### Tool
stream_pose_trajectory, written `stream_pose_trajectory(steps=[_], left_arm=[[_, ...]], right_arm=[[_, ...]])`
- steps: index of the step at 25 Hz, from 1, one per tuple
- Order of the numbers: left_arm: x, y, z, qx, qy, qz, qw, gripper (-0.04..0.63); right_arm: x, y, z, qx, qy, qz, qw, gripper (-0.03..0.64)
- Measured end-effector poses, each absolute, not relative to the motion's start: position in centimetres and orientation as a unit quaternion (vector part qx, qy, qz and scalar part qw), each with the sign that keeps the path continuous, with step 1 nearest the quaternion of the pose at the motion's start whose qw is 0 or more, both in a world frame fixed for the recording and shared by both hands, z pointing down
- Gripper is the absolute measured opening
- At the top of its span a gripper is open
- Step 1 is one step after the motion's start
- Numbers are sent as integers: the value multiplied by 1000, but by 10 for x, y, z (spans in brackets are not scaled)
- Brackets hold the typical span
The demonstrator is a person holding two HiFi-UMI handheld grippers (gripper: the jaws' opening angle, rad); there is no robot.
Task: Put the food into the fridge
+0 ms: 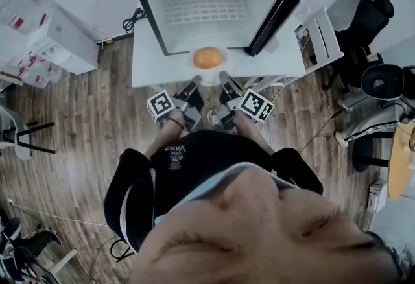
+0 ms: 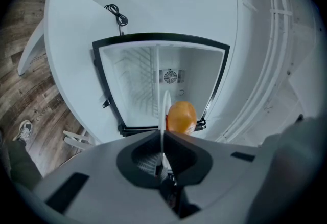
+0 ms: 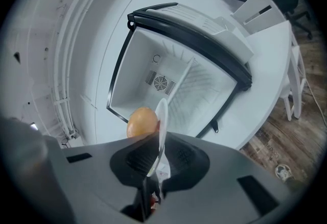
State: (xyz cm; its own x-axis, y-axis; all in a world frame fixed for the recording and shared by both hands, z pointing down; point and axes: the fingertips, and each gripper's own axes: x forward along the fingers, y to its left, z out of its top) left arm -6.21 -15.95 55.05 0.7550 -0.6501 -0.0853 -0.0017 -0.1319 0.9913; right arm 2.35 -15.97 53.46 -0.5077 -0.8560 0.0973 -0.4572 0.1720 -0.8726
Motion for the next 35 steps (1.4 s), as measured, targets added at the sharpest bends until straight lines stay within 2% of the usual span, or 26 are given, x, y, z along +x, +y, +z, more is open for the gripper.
stream_pose_trajectory(steps=[35], left_arm=[[-46, -272, 543, 703, -256, -286, 599, 25]], right_arm=[[40, -278, 526, -415, 759, -460, 201, 23]])
